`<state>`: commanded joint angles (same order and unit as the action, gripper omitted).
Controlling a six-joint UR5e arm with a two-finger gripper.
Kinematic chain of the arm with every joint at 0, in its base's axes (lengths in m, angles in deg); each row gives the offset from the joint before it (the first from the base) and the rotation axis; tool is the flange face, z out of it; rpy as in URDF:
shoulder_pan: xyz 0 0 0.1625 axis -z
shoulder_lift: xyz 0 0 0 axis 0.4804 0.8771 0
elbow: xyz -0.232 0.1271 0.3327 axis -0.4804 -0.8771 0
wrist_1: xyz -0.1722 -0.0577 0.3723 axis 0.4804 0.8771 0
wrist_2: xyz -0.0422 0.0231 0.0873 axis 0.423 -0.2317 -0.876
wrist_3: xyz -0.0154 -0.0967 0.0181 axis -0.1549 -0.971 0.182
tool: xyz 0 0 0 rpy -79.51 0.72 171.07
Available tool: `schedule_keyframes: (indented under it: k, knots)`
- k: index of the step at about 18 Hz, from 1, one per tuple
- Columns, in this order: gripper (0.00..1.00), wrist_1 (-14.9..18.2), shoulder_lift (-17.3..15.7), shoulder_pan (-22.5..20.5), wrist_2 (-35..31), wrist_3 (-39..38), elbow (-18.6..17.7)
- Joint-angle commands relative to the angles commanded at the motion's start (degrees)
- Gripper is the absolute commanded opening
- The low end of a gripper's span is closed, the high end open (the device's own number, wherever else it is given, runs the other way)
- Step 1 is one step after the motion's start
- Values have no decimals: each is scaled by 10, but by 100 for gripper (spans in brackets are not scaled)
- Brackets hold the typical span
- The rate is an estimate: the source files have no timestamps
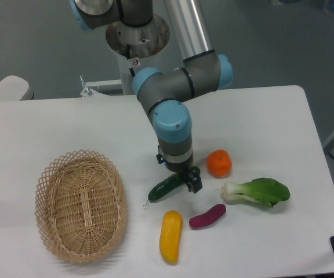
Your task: Place the cucumber on the table
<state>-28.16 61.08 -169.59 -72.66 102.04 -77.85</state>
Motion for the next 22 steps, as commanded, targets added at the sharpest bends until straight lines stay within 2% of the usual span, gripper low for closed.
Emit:
schedule_keyframes:
  k: [5,10,18,22]
  knots:
    - [100,1,-9,-20,16,2,67]
    - [100,10,-12,-57,27,30,102]
    - [100,68,-37,-127,49,268,109]
    - [100,75,-40,-135,51,297,108]
